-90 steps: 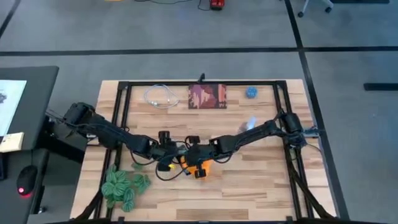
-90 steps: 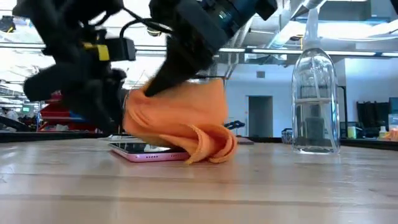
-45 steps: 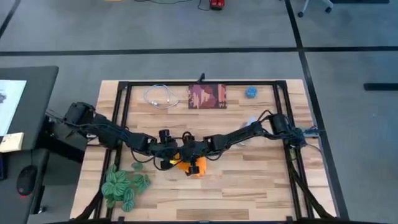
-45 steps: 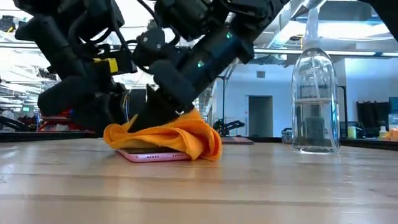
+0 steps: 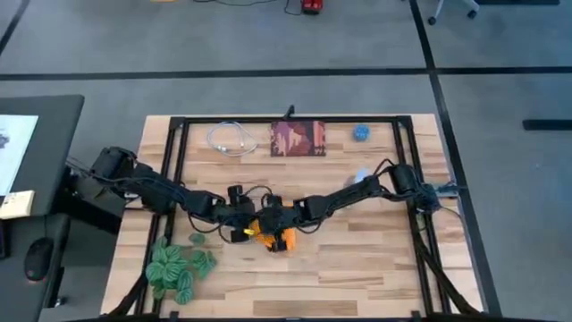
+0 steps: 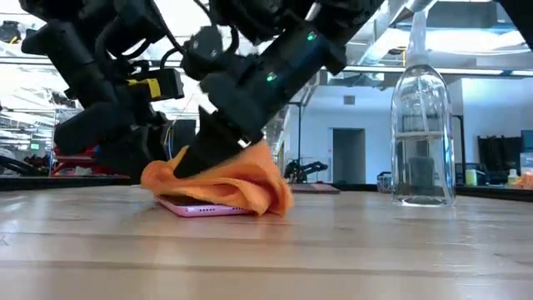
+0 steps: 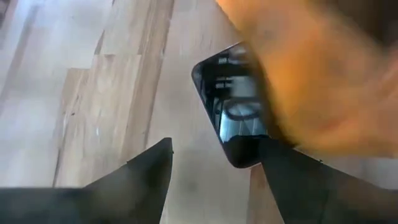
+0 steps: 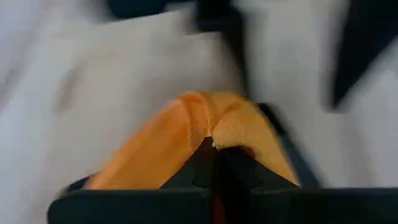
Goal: Apply microfiber cloth
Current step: Wipe the pink cellphone using microfiber cloth
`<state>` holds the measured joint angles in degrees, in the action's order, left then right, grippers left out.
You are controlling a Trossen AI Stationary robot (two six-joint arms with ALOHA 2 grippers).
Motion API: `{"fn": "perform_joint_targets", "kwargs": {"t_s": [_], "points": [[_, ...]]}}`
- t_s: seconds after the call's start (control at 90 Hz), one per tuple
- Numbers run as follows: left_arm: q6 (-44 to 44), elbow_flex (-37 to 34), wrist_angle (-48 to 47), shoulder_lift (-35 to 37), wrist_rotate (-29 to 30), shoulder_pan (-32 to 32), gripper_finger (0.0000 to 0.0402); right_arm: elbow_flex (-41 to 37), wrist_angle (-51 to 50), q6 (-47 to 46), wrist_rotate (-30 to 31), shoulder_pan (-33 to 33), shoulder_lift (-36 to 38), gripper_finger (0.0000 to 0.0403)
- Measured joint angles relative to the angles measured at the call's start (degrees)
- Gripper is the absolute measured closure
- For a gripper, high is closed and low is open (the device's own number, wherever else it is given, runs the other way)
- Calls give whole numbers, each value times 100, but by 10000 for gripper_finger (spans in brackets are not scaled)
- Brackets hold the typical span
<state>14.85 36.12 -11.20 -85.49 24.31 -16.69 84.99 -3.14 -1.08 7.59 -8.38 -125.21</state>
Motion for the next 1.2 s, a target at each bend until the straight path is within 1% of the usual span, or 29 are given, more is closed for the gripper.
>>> {"fn": "perform_joint_targets", "kwargs": {"t_s": [0.056, 0.178, 0.4, 0.478, 0.556, 0.644, 0.711, 0.856, 0.922, 1.044, 1.2], "points": [[0, 0, 0, 2, -6, 0, 180, 0, -15, -85, -116, 88, 0, 403], [0, 2, -23, 2, -20, -2, 180, 2, -361, -188, -866, 151, 0, 403], [67, -87, -131, 7, -42, -11, 180, 24, -1112, -166, -2218, -134, 22, 403], [191, -167, -112, 6, -41, -11, 180, 26, -1358, -146, -2594, -268, 26, 403], [319, -247, -74, 7, -34, -11, 180, 24, -1527, -28, -2782, -374, 54, 403], [358, -254, -101, 15, -36, -11, 180, 13, -1549, 25, -2750, -467, 98, 403], [343, -254, -99, 15, -34, -11, 180, -2, -1508, 77, -2585, -479, 200, 403], [338, -254, -106, 15, -34, -11, 180, -14, -1636, 138, -1269, -644, 629, 403], [339, -254, -109, 15, -34, -11, 180, -11, -1764, 182, -888, -731, 939, 403], [339, -257, -108, 15, -34, -11, 180, -2, -2250, 248, -515, -981, 1483, 403], [341, -262, -92, 13, -32, -24, 180, -4, -3031, 127, 734, -1439, 2066, 403]]}}
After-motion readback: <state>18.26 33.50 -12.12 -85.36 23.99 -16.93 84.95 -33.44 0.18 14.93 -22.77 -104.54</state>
